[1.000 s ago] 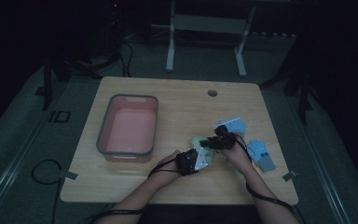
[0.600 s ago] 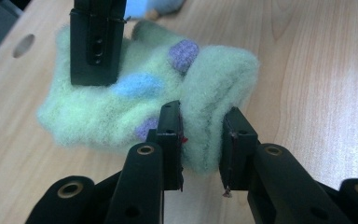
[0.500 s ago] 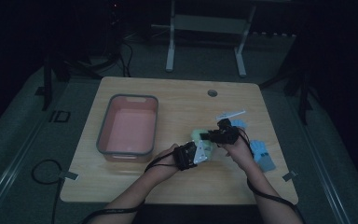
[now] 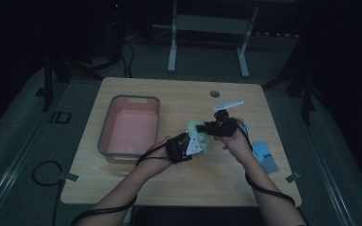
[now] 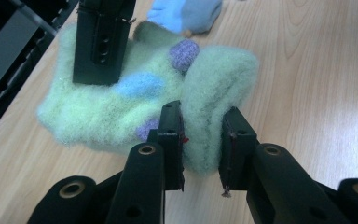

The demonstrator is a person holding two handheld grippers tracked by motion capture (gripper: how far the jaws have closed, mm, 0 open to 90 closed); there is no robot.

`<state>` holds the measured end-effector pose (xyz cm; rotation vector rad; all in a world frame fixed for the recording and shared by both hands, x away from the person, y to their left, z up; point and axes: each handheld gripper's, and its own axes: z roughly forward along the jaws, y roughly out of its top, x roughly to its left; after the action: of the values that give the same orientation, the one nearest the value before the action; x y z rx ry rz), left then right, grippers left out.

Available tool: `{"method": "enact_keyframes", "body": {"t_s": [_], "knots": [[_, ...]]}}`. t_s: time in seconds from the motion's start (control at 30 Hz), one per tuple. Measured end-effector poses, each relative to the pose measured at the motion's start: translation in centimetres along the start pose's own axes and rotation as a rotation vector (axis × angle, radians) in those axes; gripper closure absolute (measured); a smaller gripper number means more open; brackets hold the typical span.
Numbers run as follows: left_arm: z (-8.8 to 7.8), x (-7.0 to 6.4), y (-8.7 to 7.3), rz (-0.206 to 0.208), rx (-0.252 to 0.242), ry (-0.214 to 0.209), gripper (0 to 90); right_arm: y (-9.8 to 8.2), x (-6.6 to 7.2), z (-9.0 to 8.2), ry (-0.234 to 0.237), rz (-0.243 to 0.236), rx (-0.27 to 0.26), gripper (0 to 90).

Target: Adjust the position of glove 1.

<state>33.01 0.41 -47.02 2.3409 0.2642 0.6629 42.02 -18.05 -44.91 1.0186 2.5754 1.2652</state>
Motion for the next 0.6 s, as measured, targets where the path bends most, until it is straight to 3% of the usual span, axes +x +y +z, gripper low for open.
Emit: {"method": "enact_keyframes", "body": {"t_s": [0.6], "knots": [[-2.7,1.6,-1.5,-0.007,0.032,0.01,74.1,2.8,2.0,2.0,0.035,-0.043,0.014,74.9]]}}
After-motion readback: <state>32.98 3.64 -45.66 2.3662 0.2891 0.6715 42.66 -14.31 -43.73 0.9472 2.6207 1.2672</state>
